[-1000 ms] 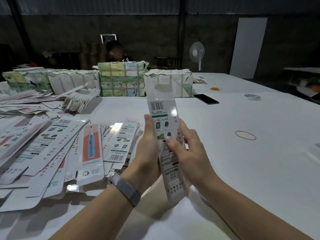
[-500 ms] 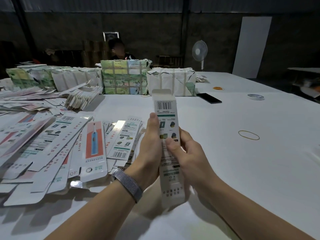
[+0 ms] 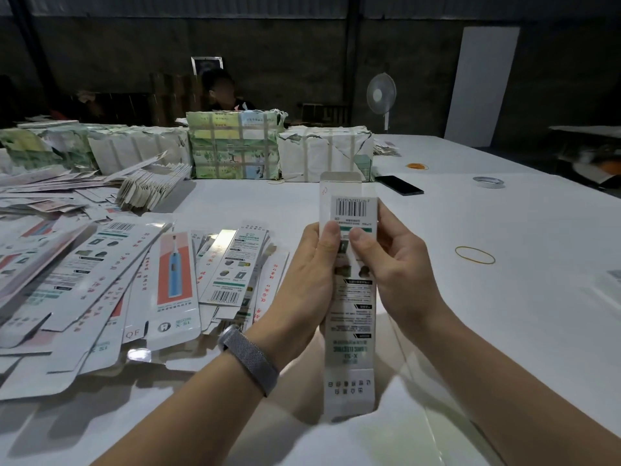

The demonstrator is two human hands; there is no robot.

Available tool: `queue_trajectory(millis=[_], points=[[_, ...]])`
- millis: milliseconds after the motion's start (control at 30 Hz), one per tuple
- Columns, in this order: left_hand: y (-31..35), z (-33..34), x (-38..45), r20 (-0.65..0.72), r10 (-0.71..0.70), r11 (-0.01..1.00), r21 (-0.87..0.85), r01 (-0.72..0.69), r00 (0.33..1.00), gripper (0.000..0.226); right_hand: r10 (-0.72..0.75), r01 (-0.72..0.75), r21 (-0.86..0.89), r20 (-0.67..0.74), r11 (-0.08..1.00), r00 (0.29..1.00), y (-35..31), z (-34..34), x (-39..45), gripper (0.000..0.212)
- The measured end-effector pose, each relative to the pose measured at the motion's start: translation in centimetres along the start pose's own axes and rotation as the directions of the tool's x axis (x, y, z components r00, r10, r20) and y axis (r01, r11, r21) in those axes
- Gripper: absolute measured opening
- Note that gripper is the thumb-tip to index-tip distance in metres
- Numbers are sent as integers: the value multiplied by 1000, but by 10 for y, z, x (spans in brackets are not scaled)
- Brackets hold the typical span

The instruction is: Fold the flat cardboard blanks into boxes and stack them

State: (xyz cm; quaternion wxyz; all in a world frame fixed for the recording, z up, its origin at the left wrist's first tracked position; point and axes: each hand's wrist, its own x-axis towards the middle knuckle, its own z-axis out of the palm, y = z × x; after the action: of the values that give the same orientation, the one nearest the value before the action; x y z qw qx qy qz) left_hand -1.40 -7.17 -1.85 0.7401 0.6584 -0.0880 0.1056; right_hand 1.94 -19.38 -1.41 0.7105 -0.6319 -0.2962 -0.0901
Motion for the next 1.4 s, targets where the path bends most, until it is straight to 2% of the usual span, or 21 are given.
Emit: queue_trajectory(millis=[133, 233, 333, 567, 867, 1000, 1200, 1400], points=[[1, -4, 0, 31, 120, 990, 71, -122, 992, 46, -43, 44, -19, 23, 999, 999, -2, 2, -2, 42], [1, -4, -3, 13, 247, 965, 92, -248, 969, 54, -64, 64, -56, 7, 996, 998, -2, 5, -5, 52], [3, -4, -5, 25, 323, 940, 108, -324, 946, 49, -87, 86, -78, -19, 993, 996, -3, 7, -8, 59], [5, -3, -7, 56, 329, 931, 150, -334, 943, 45, -144, 144, -62, -9, 988, 989, -8, 7, -10, 48], [8, 0, -11, 62, 351, 916, 183, -357, 934, 32, -110, 110, 6, 12, 994, 994, -9, 3, -9, 33], [7, 1, -12, 60, 371, 900, 224, -374, 927, 31, -80, 77, 83, 25, 994, 997, -12, 1, -6, 18], [6, 2, -12, 75, 379, 890, 243, -386, 922, 31, -97, 98, 32, -25, 995, 995, -11, 0, -4, 9], [2, 0, -8, 76, 320, 927, 181, -329, 944, 28, -111, 112, 6, -97, 994, 989, -10, -3, -2, 13]])
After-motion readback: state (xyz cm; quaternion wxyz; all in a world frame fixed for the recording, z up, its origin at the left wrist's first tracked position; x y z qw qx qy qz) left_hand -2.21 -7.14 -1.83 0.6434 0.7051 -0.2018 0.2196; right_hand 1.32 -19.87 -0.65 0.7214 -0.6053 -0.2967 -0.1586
